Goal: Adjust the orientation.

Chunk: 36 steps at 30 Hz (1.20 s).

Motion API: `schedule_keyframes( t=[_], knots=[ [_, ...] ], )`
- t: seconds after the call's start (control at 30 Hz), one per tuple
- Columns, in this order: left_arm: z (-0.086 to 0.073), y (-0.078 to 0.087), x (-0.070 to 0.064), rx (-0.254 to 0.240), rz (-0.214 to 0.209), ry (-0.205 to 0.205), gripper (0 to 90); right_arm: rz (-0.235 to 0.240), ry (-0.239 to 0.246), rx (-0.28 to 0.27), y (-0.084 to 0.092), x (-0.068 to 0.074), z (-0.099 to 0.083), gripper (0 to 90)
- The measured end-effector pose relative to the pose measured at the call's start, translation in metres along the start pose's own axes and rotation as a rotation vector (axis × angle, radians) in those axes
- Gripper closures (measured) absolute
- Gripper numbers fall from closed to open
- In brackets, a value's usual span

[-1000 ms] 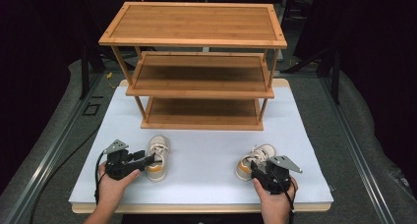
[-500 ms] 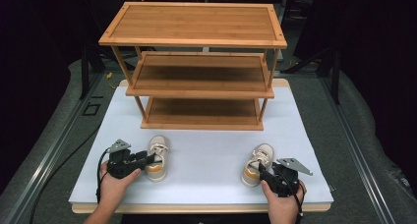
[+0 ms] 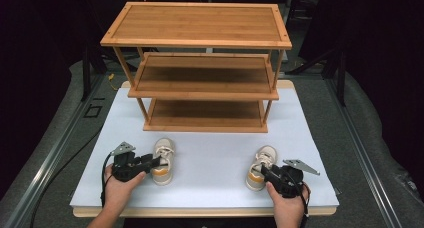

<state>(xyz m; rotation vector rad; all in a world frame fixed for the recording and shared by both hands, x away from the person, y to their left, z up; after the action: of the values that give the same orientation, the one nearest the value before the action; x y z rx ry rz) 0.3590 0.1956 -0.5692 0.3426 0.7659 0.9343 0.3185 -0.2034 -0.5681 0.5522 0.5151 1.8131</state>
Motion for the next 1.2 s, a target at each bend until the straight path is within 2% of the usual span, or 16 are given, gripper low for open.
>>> schedule_keyframes(
  t=[0.03,0.1,0.2,0.27,0.4,0.5,0.67,0.83,1.2],
  knots=[
    [0.0,-0.001,-0.002,0.002,-0.003,-0.002,56.7,-0.006,0.007,-0.006,-0.002,0.001,0.001,55.4],
    [-0.001,-0.003,-0.006,0.007,-0.009,-0.003,56.7,0.016,0.022,-0.007,-0.005,0.006,0.002,55.5],
    [-0.002,-0.007,-0.013,0.014,-0.022,-0.006,56.7,0.081,0.064,-0.006,-0.012,0.02,0.005,55.6],
    [-0.003,-0.009,-0.017,0.021,-0.032,-0.015,56.7,0.119,0.111,0.004,-0.016,0.031,0.007,55.9],
    [-0.002,-0.013,-0.021,0.023,-0.037,-0.016,56.7,0.175,0.18,0.005,-0.025,0.051,0.011,56.3],
    [-0.002,-0.021,-0.031,0.024,-0.046,-0.016,56.7,0.191,0.209,0.002,-0.032,0.061,0.014,56.5],
    [-0.004,-0.031,-0.047,0.034,-0.071,-0.021,56.7,0.239,0.231,0.006,-0.041,0.077,0.019,56.5],
    [-0.006,-0.038,-0.057,0.031,-0.081,-0.018,56.7,0.273,0.254,-0.001,-0.051,0.091,0.023,56.5],
    [-0.007,-0.044,-0.067,0.051,-0.1,-0.022,56.5,0.313,0.269,0.003,-0.063,0.111,0.028,56.4]
  ],
)
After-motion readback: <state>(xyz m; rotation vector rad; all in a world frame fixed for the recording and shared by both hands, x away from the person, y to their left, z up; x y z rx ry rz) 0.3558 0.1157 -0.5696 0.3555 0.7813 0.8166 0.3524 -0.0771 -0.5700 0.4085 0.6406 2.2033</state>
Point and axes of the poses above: each handheld gripper's, and its own axes: y roughly backward along the jaws, z roughly out of its top, x roughly to its left, the point moved 8 cm from there along -y, roughly forward along the jaws, and after that the axes turned 12 degrees about y, right-handed, at the moved point
